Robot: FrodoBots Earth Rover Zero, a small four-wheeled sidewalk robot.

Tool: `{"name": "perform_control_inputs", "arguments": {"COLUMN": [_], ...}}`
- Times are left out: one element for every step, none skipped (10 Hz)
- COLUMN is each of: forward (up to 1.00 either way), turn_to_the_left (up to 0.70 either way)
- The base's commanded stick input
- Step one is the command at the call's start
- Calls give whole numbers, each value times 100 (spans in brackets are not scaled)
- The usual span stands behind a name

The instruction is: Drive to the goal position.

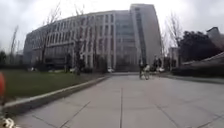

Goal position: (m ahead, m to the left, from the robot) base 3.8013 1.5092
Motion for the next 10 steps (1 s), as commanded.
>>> {"name": "perform_control_inputs", "arguments": {"forward": [70,70,70,70,70,70,70,70,70,70], "turn_to_the_left": [0,0,0,0,0,0,0,0,0,0]}}
